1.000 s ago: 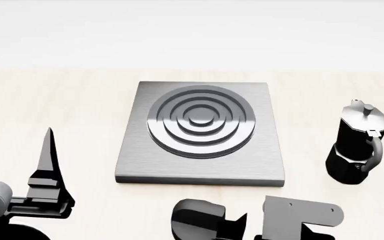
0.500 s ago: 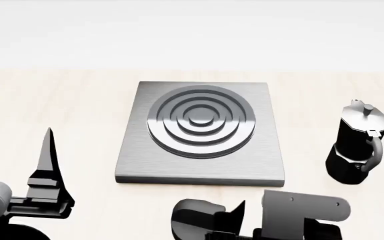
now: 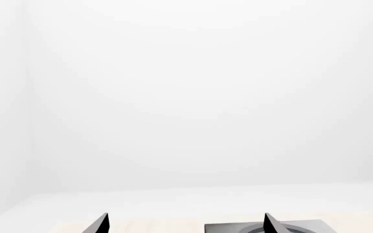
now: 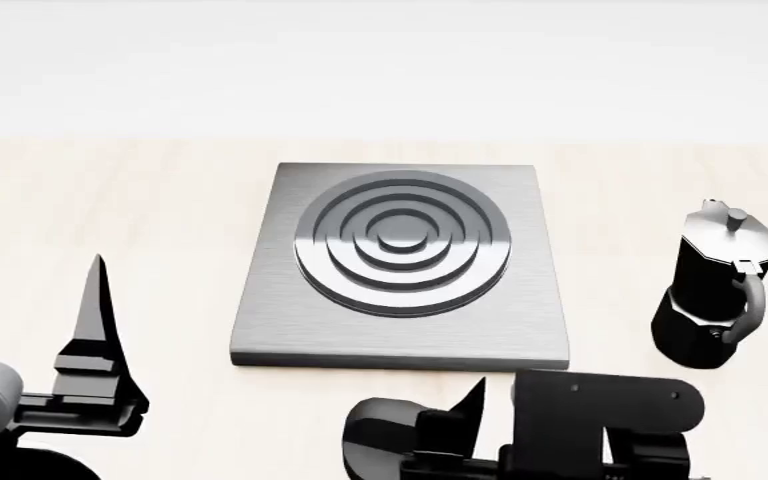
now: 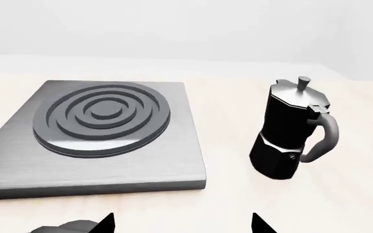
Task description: Turn on the stove.
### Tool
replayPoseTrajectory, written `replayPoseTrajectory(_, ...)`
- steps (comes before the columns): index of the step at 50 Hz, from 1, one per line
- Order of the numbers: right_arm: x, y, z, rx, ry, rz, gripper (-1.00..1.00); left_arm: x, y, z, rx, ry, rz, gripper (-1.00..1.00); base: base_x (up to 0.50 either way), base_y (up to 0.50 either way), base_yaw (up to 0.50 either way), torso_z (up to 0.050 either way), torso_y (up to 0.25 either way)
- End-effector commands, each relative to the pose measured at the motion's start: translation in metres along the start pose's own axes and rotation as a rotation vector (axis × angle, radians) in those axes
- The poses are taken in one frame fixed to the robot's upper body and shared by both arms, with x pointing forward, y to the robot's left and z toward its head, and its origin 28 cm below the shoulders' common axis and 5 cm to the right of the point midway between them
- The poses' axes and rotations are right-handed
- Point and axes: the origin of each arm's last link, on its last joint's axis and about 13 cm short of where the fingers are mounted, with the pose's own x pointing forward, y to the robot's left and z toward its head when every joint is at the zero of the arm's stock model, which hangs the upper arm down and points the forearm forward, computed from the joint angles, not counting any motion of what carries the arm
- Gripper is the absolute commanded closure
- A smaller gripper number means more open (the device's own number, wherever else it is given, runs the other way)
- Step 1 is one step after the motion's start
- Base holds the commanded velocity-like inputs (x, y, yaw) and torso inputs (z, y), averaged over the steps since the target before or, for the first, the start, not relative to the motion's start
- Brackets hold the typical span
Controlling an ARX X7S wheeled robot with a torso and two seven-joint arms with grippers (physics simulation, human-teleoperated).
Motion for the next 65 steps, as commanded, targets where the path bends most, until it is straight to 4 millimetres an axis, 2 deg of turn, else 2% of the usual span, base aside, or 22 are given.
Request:
replayPoseTrajectory(1, -0.006, 0.001, 0.006, -0.015, -0.036, 0.005, -1.0, 0.0, 0.0, -0.001, -0.001, 0.001, 0.0, -1.0, 0.0, 0.0, 0.0, 0.0, 0.0)
replayPoseTrajectory(11, -0.014, 0.003, 0.014, -0.059, -0.103, 0.014, -1.0, 0.001, 0.001, -0.001, -0.001, 0.0, 0.002, -1.0, 0.0, 0.0, 0.0, 0.0, 0.0)
replayPoseTrajectory(51, -0.026, 0.005, 0.023, -0.162, -0.283, 0.003, -1.0, 0.0, 0.001, 0.001, -0.001, -0.003, -0.001, -1.0, 0.0, 0.0, 0.0, 0.0, 0.0)
replayPoseTrajectory(65, -0.031, 0.005, 0.027, -0.151, -0.307, 0.007, -1.0, 0.0, 0.001, 0.0, 0.001, -0.003, 0.0, -1.0, 0.0, 0.0, 0.0, 0.0, 0.0)
